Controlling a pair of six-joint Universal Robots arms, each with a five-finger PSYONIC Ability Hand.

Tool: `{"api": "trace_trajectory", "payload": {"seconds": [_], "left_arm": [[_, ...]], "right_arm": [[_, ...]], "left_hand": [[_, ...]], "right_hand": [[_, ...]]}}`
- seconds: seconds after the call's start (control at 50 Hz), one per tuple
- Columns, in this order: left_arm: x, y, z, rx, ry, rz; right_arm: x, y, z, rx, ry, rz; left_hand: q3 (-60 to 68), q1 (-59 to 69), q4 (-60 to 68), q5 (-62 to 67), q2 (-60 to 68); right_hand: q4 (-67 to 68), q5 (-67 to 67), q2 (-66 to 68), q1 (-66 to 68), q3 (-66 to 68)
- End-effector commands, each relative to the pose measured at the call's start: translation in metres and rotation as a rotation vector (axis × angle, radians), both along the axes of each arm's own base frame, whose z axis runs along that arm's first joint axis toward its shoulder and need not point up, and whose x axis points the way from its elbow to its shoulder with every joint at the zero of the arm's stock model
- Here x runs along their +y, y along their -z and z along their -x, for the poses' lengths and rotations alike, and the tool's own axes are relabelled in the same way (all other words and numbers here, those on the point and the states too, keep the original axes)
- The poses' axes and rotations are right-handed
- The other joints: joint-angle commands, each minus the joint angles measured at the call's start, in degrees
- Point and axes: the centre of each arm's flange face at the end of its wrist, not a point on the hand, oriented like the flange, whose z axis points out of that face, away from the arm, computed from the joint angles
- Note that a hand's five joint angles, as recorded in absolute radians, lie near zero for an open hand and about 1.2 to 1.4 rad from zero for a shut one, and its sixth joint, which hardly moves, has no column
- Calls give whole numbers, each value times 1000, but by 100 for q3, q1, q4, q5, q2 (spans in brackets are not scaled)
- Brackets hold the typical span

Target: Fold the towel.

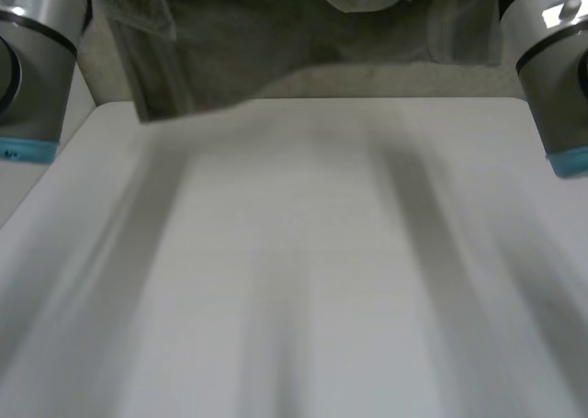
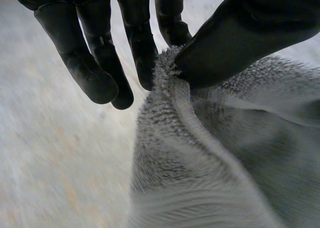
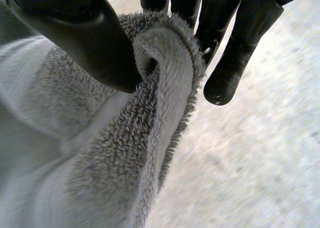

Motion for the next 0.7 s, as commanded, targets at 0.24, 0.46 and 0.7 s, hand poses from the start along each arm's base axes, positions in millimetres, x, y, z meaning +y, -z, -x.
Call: {"api": "trace_trajectory", "payload": {"seconds": [0.24,0.46,0.7], "left_arm": [[32,227,9,-487,-16,-599],[61,242,12,-606,-2,-600],[114,233,32,-596,118,-611]], "right_arm": [[20,196,3,526,-78,-767],[6,190,39,366,-33,-981],[-34,172,98,216,61,-1027]], "left_hand": [[-1282,-225,-1063,-2049,-1112],[-1282,-225,-1063,-2049,-1112],[-1282,-225,-1063,-2049,-1112]], "right_hand": [[362,408,459,439,309],[362,408,459,439,309],[362,408,459,439,309]]}}
